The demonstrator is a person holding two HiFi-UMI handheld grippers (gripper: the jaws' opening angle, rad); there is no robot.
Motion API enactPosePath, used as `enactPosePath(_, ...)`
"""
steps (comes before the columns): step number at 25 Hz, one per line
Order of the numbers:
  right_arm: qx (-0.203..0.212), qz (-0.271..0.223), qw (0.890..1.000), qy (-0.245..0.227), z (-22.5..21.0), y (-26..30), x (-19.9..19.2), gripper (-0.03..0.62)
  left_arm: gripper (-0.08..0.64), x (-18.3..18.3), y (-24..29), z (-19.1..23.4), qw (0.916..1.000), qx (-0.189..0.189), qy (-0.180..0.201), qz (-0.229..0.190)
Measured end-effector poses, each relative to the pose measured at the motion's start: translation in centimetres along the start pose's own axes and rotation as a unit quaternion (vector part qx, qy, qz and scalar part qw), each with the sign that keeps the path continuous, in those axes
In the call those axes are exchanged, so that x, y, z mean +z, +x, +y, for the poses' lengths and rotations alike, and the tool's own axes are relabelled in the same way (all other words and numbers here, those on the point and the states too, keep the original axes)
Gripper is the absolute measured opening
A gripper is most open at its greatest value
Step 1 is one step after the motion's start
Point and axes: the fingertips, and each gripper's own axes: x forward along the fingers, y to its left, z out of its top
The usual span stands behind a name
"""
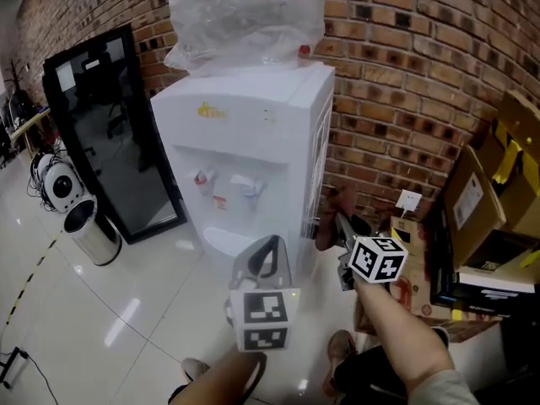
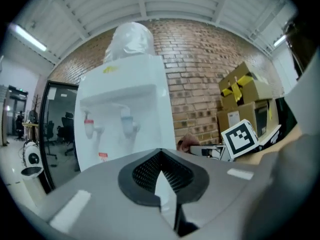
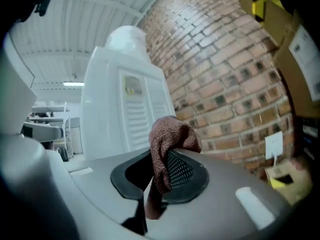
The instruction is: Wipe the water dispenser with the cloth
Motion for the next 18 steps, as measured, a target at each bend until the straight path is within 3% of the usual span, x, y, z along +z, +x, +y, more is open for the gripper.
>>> enactPosePath(5, 0.057, -0.123, 0.989, -0.057, 5.5, -2.2, 13.5, 0.058, 0.0, 4.2, -1.1, 1.0, 0.9992, 0.008, 0.018, -0.035)
enactPosePath(10, 0.084, -0.2, 0.97, -0.112, 10.2, -3.2, 24.2, 0.058, 0.0, 5.5, -0.9, 1.9, 0.9989, 0.017, -0.017, -0.041)
enactPosePath(14, 0.09, -0.216, 0.961, -0.149, 12.7, -2.1, 27.8, 0.058, 0.0, 7.3, -1.4, 2.0, 0.9978, 0.016, -0.024, -0.06)
enactPosePath(18, 0.107, -0.206, 0.961, -0.152, 13.9, -0.2, 27.8, 0.058, 0.0, 7.3, -1.5, 1.5, 0.9979, 0.013, -0.009, -0.062)
